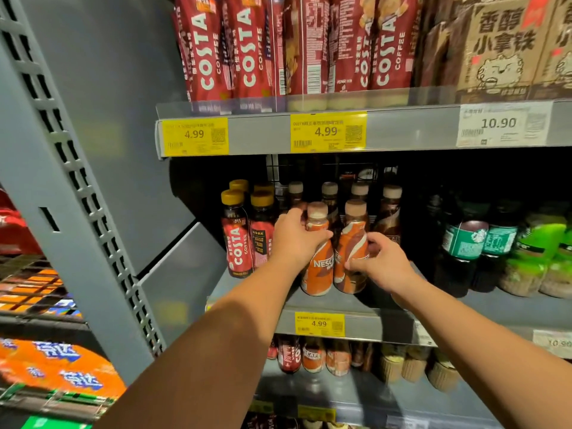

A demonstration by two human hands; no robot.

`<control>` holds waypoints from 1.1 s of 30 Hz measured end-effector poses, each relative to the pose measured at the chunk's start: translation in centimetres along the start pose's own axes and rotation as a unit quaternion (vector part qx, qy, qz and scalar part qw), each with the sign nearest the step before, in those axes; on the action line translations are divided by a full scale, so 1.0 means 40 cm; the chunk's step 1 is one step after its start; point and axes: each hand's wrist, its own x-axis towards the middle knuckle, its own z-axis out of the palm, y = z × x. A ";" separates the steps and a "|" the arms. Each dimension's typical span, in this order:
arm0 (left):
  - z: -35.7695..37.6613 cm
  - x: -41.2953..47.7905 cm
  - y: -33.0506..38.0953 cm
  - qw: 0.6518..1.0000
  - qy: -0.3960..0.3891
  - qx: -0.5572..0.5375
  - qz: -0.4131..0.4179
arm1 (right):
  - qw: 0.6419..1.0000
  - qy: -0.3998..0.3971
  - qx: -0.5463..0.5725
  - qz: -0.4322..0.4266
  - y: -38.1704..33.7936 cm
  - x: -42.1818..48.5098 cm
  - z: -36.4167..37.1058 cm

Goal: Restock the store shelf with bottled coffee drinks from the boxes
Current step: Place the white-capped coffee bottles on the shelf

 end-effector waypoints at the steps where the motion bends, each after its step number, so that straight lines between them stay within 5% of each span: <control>1: 0.002 0.000 -0.001 1.000 0.007 0.003 0.006 | 1.000 0.004 0.004 0.003 0.009 0.003 0.002; 33: 0.047 -0.027 -0.056 0.989 0.125 0.075 0.026 | 0.993 0.083 0.083 0.008 0.108 0.070 0.104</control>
